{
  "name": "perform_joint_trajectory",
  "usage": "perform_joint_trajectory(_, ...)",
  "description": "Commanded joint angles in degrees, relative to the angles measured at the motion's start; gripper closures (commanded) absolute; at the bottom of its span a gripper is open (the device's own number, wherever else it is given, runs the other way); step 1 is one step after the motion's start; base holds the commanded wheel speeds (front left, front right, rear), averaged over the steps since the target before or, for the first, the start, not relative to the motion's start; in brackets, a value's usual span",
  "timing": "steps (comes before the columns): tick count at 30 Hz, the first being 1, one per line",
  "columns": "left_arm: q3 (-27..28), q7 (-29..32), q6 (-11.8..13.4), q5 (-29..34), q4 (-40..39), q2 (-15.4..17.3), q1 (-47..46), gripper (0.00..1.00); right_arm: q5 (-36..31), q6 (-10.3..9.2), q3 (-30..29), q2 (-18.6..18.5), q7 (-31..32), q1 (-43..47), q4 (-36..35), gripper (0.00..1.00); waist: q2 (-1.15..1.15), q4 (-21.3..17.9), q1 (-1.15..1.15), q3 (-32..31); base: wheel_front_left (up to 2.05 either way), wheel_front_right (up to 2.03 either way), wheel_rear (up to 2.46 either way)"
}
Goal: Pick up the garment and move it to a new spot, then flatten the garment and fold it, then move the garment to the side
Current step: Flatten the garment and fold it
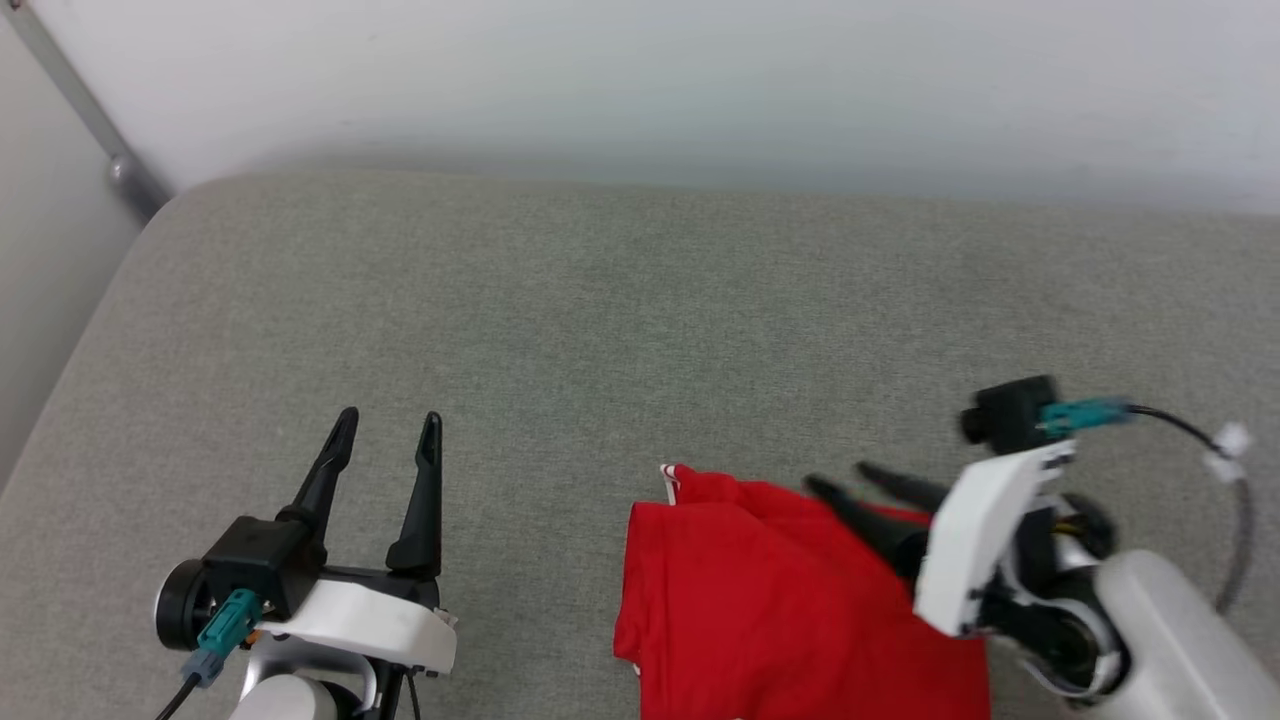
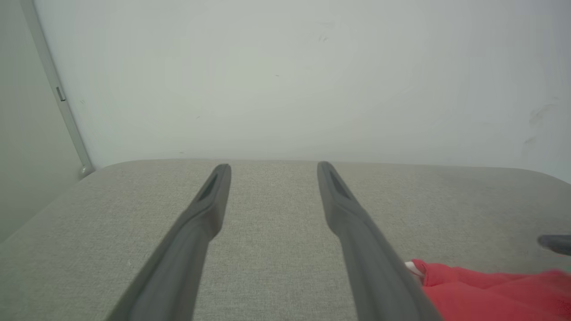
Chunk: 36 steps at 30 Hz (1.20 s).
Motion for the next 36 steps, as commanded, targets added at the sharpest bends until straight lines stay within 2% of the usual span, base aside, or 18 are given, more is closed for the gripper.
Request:
perform_joint_trajectory(1,0.4,-0.3,0.4,0.0,0.0,0.2,0.6,0.00,-5.7,0.00,-1.8,-2.2,-3.8,1.8,-1.0,0.00,0.00,-0.8,0.00,-0.6,0.00,0.00,0.00)
perform_joint_trajectory(2,0.6,-0.3,0.6,-0.1,0.0,0.3,0.9,0.00,-8.8,0.00,-3.3,-3.2,-5.5,2.6,-1.2,0.00,0.00,-1.1,0.00,-0.7,0.00,0.00,0.00)
perform_joint_trajectory(3,0.6,-0.3,0.6,-0.1,0.0,0.3,0.9,0.00,-8.8,0.00,-3.3,-3.2,-5.5,2.6,-1.2,0.00,0.00,-1.1,0.00,-0.7,0.00,0.00,0.00)
perform_joint_trajectory(7,1.4,-0.3,1.3,-0.4,0.3,0.6,1.7,0.00,-19.3,0.00,-11.8,-4.9,-11.3,6.3,-2.8,0.00,0.00,-2.4,0.00,-1.4,0.00,0.00,0.00)
perform_joint_trajectory(12,2.2,-0.3,2.4,-0.3,0.9,1.1,3.3,0.00,-30.1,0.00,-22.7,-2.6,-18.8,12.6,-7.7,0.00,0.00,-4.0,0.00,-3.0,0.00,0.00,0.00)
perform_joint_trajectory(14,2.4,-0.3,2.9,-0.1,1.0,1.4,4.2,0.00,-32.2,0.00,-25.0,-0.8,-21.7,14.7,-9.6,0.00,0.00,-4.7,0.00,-3.8,0.00,0.00,0.00)
perform_joint_trajectory(19,2.1,-0.3,3.5,0.6,0.9,2.1,5.9,0.00,-34.6,-0.01,-26.5,2.0,-28.4,18.1,-13.6,0.00,0.00,-5.5,0.00,-5.3,0.00,0.00,0.00)
perform_joint_trajectory(24,1.6,-0.3,3.4,0.7,1.0,2.2,6.9,0.00,-35.7,-0.01,-26.0,4.4,-32.1,21.2,-16.2,0.00,0.00,-5.5,0.00,-6.3,0.00,0.00,0.00)
perform_joint_trajectory(31,1.1,-0.4,3.3,0.5,1.6,2.1,7.5,0.00,-37.0,-0.01,-25.5,6.7,-32.4,24.4,-18.5,0.00,0.00,-5.7,0.00,-6.9,0.00,0.00,0.00)
perform_joint_trajectory(36,1.3,-0.4,3.4,0.1,1.7,2.0,7.5,0.00,-37.2,-0.01,-25.1,6.8,-31.8,24.4,-19.1,0.00,0.00,-5.9,0.00,-6.8,0.00,0.00,0.00)
